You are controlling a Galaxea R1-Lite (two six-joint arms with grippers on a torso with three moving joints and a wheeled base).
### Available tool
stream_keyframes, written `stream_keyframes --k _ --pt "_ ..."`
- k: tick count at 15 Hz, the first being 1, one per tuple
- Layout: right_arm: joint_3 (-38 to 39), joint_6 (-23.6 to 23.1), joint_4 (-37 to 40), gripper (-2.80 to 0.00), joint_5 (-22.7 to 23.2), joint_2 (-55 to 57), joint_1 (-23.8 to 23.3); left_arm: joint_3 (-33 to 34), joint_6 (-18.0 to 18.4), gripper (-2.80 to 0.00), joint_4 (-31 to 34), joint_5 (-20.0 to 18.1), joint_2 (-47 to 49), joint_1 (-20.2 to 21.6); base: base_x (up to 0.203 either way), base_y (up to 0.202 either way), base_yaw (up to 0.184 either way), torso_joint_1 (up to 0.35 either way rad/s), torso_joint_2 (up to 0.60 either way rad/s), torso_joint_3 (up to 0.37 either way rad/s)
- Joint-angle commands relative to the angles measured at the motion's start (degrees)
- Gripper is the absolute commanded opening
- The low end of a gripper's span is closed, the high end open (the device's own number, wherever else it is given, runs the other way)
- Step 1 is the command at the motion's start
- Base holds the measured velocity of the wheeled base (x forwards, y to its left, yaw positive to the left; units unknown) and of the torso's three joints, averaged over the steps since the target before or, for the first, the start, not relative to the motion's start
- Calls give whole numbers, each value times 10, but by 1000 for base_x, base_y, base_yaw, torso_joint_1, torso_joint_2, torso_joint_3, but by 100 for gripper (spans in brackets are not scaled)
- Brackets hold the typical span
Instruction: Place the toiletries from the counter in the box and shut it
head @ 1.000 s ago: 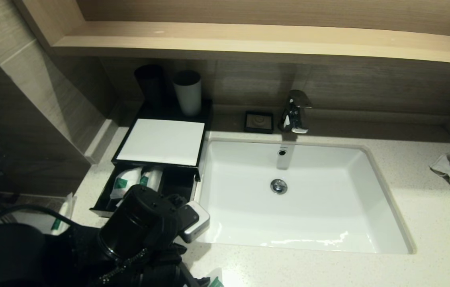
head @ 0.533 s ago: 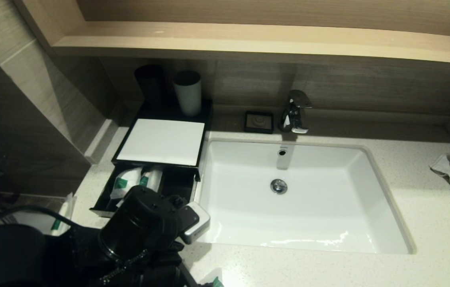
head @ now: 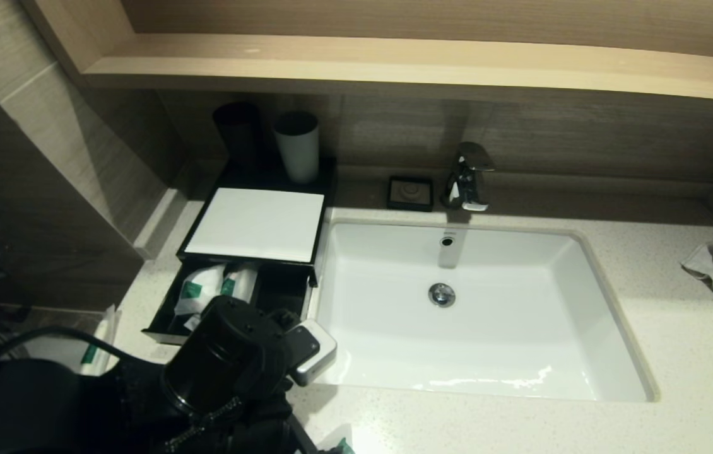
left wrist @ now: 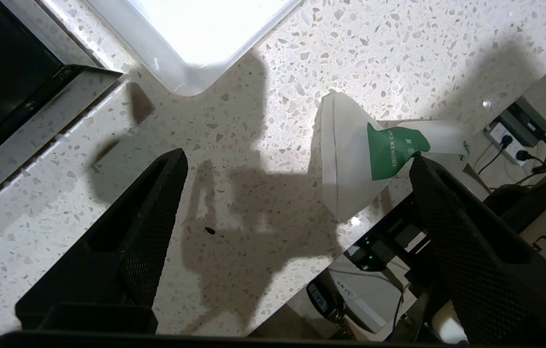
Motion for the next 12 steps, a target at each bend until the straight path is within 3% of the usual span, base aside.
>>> stream_keyframes --k 1,12 --pt "0 0 0 -280 0 0 0 4 32 0 -1 3 3 0 0 0 0 0 0 0" --pt "0 0 0 -280 0 0 0 -14 62 0 5 17 12 -10 0 0 0 0 0 0"
